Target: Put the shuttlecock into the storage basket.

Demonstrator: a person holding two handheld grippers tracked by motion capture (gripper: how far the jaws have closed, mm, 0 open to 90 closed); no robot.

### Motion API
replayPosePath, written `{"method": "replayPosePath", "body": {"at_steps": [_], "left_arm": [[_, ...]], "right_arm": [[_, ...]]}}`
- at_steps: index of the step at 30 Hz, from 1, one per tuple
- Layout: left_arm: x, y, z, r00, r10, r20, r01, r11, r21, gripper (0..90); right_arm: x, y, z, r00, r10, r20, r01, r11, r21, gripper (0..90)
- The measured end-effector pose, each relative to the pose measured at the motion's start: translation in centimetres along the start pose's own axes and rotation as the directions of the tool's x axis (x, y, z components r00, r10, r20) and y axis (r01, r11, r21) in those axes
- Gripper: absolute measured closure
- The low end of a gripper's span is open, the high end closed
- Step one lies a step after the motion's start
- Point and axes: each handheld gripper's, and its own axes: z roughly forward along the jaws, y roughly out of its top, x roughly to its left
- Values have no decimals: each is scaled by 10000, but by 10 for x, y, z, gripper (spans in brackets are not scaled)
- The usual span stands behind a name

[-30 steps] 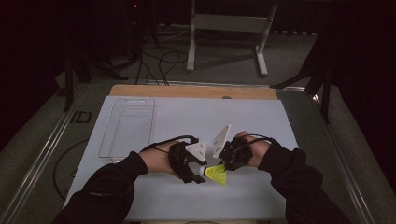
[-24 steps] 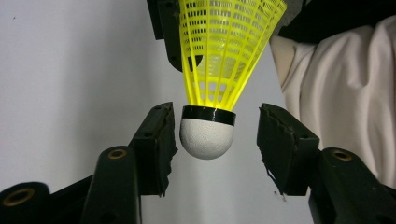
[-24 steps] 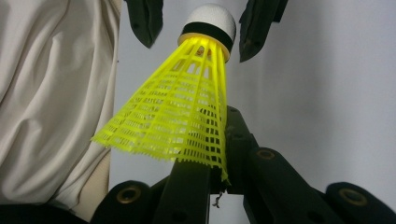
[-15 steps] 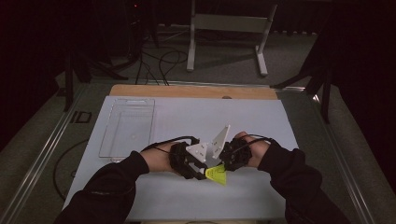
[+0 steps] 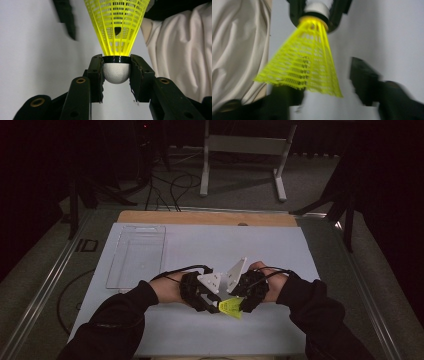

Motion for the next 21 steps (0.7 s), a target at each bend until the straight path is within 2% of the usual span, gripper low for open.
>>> {"method": "replayPosePath", "body": {"at_steps": [3,9,12,13,16,18,21], "left_arm": [[1,-2,-2,10000,-51,-59,52,9999,123,656],[2,-10,-8,9992,-387,89,387,9992,49,656],[3,-13,-11,9990,-437,85,437,9990,-13,656],[3,-14,-12,9989,-459,-43,459,9989,-72,656],[4,-16,-15,9968,-793,38,793,9968,-13,655],[5,-18,-16,9947,-1028,93,1028,9947,2,655],[6,-22,-19,9909,-1343,96,1342,9909,99,655]], "right_arm": [[-1,-2,1,9995,272,158,-273,9996,58,389],[-2,-6,-5,9969,726,317,-714,9967,-374,304],[-3,-9,-7,9940,995,444,-969,9936,-575,238],[-4,-10,-7,9931,1044,525,-1010,9928,-638,229],[-5,-14,-8,9917,1218,416,-1178,9891,-888,161],[-7,-16,-9,9911,1247,460,-1194,9873,-1047,159],[-11,-23,-12,9869,1550,449,-1460,9762,-1606,164]]}}
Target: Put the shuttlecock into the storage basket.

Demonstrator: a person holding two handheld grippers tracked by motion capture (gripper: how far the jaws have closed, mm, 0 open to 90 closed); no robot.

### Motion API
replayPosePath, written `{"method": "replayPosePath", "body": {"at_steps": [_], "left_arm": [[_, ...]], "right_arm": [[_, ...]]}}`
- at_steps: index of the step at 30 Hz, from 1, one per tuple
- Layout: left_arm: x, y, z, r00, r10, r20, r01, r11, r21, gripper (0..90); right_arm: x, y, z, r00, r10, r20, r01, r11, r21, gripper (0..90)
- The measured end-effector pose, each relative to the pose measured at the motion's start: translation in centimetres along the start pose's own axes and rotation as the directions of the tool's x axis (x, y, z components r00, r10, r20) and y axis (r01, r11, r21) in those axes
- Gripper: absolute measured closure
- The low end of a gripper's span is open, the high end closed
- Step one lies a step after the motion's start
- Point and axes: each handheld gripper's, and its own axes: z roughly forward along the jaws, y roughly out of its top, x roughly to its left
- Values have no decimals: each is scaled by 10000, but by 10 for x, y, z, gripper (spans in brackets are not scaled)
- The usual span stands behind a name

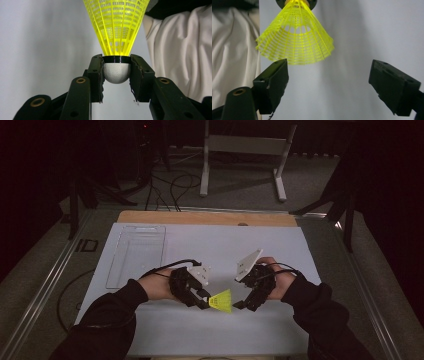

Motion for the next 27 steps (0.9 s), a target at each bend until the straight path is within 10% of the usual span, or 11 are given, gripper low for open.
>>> {"method": "replayPosePath", "body": {"at_steps": [19,27], "left_arm": [[0,-27,-45,9944,-840,-646,816,9959,-387,656],[-2,-45,-68,9851,-1309,-1115,1260,9908,-501,656]], "right_arm": [[-2,-40,-9,9877,504,1479,-213,9811,-1921,95],[-2,-52,-11,9849,961,1439,-606,9705,-2336,91]]}}
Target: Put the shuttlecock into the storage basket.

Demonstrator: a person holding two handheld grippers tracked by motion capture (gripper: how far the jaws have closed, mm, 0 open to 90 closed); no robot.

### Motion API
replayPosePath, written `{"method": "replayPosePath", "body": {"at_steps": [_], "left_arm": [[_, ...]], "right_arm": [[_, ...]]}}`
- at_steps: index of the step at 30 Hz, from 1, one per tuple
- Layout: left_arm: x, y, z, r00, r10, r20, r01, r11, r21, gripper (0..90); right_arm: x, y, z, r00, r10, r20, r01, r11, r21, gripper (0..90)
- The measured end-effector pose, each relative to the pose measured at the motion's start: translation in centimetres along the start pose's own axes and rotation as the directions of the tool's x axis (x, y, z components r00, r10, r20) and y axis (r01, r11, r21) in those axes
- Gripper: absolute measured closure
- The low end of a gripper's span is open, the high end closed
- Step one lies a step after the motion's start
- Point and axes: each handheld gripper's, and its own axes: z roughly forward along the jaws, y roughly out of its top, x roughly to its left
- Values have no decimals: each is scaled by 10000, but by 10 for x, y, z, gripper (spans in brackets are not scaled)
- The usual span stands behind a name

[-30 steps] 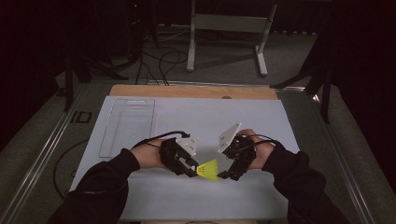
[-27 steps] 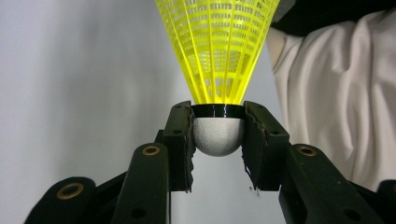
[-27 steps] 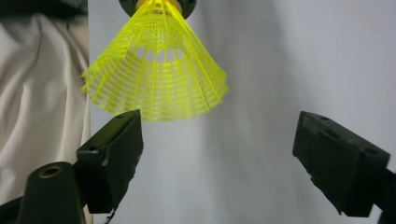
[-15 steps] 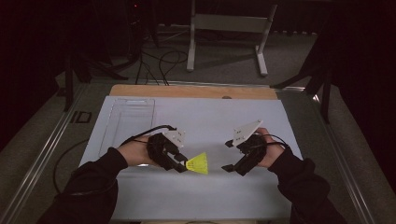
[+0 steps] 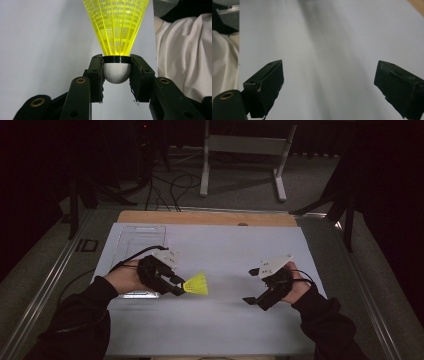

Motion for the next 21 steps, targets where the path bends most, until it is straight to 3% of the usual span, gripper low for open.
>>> {"method": "replayPosePath", "body": {"at_steps": [11,17,21], "left_arm": [[7,-26,-31,9945,-821,-644,801,9962,-342,656],[11,-40,-50,9842,-1398,-1088,1346,9894,-542,656],[14,-51,-63,9722,-1845,-1445,1766,9821,-658,656]], "right_arm": [[3,-17,-2,9993,272,262,-269,9996,-111,91],[5,-27,-3,9980,589,246,-586,9982,-114,91],[7,-33,-4,9970,716,295,-710,9973,-191,91]]}}
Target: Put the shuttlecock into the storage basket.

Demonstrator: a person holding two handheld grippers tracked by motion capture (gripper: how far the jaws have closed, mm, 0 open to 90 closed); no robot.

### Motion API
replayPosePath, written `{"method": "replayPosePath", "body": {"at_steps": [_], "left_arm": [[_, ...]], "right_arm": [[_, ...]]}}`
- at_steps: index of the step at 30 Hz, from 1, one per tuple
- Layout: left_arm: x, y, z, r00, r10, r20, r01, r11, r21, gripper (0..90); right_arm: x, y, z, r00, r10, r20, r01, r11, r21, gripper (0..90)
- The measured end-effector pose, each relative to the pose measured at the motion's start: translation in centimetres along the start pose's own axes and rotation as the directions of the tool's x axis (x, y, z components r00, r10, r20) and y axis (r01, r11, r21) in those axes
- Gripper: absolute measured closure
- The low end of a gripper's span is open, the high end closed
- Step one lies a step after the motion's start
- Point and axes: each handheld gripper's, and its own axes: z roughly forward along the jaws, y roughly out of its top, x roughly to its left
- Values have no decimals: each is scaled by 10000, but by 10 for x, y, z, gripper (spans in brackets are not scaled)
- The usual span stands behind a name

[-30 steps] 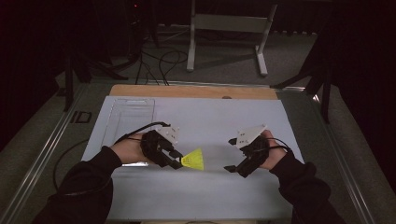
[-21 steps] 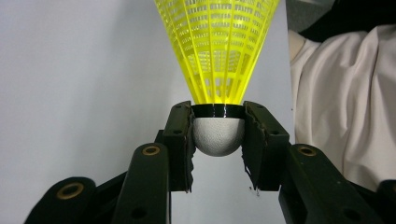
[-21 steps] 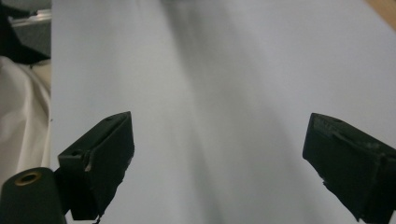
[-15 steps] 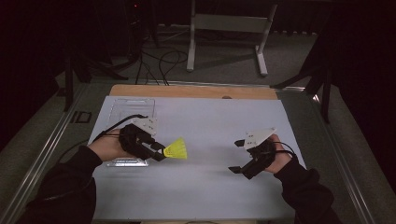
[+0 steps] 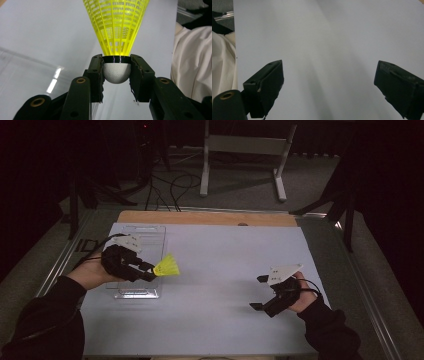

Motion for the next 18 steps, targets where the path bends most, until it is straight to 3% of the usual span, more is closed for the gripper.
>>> {"method": "replayPosePath", "body": {"at_steps": [4,11,14,15,18], "left_arm": [[6,-9,-12,9974,-621,-360,615,9979,-193,656],[13,-23,-29,9877,-1269,-916,1225,9911,-512,656],[15,-29,-37,9788,-1659,-1198,1588,9850,-670,656],[15,-31,-39,9728,-1775,-1489,1685,9831,-709,656],[16,-37,-46,9600,-2174,-1766,2048,9749,-873,656]], "right_arm": [[3,-5,-2,9997,-63,223,68,9997,-244,91],[7,-16,-4,9984,151,547,-113,9976,-680,91],[9,-20,-4,9978,216,625,-166,9967,-800,91],[9,-22,-4,9975,289,639,-236,9964,-819,91],[11,-25,-4,9973,377,636,-319,9955,-897,91]]}}
